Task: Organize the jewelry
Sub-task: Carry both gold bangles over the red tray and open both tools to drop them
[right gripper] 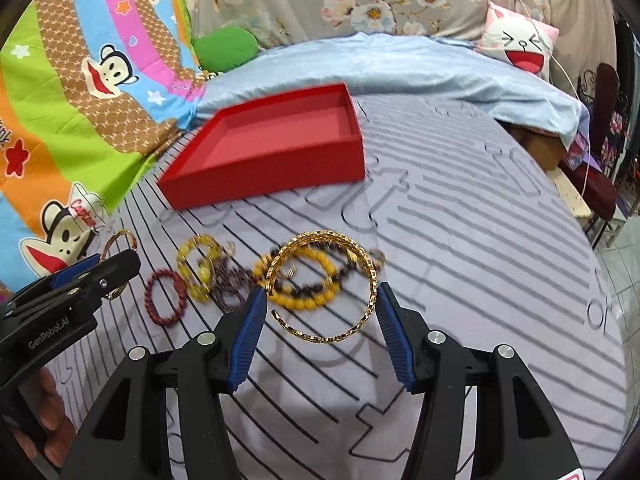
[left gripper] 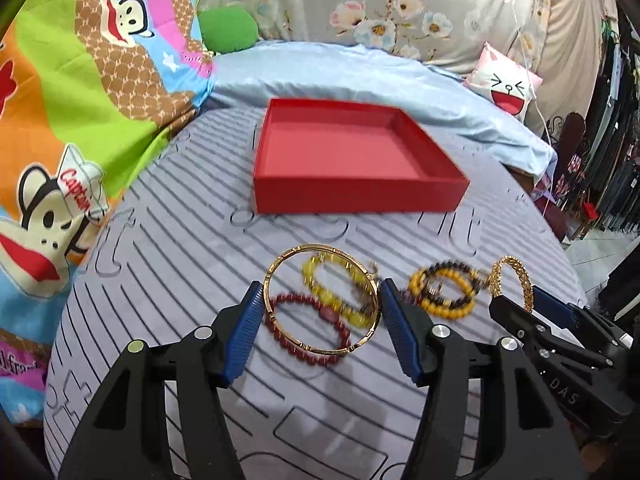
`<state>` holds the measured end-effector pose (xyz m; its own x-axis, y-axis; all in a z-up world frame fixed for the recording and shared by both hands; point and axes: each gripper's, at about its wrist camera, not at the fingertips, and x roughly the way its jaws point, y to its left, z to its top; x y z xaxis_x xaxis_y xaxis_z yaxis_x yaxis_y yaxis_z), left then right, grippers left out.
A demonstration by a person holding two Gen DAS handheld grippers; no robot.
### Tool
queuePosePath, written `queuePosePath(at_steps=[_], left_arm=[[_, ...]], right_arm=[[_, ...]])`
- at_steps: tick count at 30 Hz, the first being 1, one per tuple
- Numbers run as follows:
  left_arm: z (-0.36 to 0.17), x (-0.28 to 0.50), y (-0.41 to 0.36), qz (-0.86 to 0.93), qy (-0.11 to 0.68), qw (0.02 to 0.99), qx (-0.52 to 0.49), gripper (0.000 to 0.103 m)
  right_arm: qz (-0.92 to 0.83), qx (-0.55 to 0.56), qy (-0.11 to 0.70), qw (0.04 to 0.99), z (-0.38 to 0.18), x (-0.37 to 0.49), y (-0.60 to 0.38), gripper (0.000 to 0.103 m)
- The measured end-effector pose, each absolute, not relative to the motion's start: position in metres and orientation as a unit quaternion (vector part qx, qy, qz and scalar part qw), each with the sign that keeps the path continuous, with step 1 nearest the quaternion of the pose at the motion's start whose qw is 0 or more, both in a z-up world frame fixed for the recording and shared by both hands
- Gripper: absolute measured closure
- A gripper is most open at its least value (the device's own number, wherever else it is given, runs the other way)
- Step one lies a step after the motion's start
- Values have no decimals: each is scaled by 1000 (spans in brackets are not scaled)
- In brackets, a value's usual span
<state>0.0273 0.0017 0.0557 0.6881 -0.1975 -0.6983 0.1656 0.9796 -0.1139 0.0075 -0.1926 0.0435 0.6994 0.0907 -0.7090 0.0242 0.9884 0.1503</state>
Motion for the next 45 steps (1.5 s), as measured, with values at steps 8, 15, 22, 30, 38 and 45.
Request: queuePosePath(at_steps=[8, 15, 22, 30, 38, 45], left_arm=[[85, 79, 0, -116, 365, 923, -23, 47], [104, 167, -8, -129, 352, 927, -12, 47], [100, 262, -19, -124, 366, 922, 4, 47], [68, 332, -30, -126, 407, 905, 18, 47], [37, 361, -36, -126, 444, 887, 22, 46], [32, 366, -37, -121, 444, 887, 24, 46]], right_arm=[[43, 62, 365, 928, 80, 58, -190, 49], [66, 64, 368, 925, 104, 153, -187, 49], [75, 43, 390, 917, 105, 261, -184, 49], [75, 39, 445, 892, 70, 335, -180, 49], [63, 47, 482, 873, 38, 358, -183, 49], [48, 31, 481, 875, 34, 361, -182, 48]])
